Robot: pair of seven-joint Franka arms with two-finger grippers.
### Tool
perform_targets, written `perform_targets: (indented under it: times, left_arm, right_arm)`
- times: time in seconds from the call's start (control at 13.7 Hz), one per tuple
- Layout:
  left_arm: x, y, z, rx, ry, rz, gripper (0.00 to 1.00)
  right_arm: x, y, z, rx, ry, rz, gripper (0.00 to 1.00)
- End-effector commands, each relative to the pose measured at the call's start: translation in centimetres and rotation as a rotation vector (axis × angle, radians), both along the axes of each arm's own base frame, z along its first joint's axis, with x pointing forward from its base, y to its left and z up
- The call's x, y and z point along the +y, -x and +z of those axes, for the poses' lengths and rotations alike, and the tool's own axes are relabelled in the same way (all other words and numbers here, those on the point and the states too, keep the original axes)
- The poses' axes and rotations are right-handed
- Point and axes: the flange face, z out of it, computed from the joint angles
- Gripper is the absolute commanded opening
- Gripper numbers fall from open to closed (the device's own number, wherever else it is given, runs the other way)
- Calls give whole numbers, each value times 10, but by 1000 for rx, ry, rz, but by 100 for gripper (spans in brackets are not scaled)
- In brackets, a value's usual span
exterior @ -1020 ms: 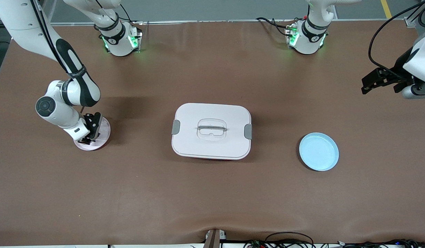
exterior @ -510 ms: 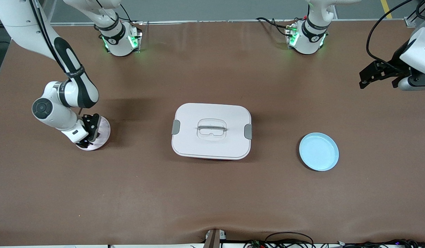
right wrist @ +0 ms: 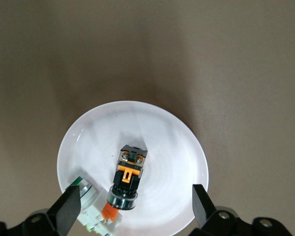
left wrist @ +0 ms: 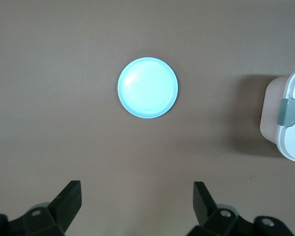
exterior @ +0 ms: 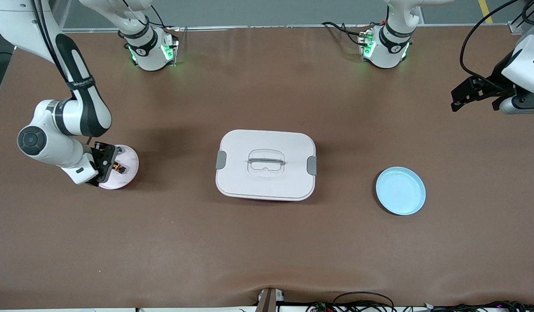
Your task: Transfer orange switch to right arm and place
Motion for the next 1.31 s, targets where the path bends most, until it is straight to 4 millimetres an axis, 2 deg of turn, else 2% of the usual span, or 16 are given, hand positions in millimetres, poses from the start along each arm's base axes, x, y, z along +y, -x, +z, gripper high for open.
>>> perform_targets:
  times: [0.0,0.29,0.51,0.66,1.02,1.24]
  left_arm:
    - [-1,9,4,-3,0,-22,100]
    - [-1,11,5,7,0,-18,100]
    - [0,11,6,3,-1,-18,100]
    - [-1,11,6,2,-3,-20,100]
    - [-3,10,3,8,-2,-23,100]
    - [-4,10,4,5,-3,-24,100]
  right_arm:
    - [4,-4,19,19,39,-219,100]
    - [10,-5,27,27,101,-571,100]
    - [11,-5,45,4,148,-878,100]
    - [11,-4,60,-11,165,-1001,100]
    - [17,5,94,-18,179,-1087,100]
    - [32,17,115,17,204,-1060,100]
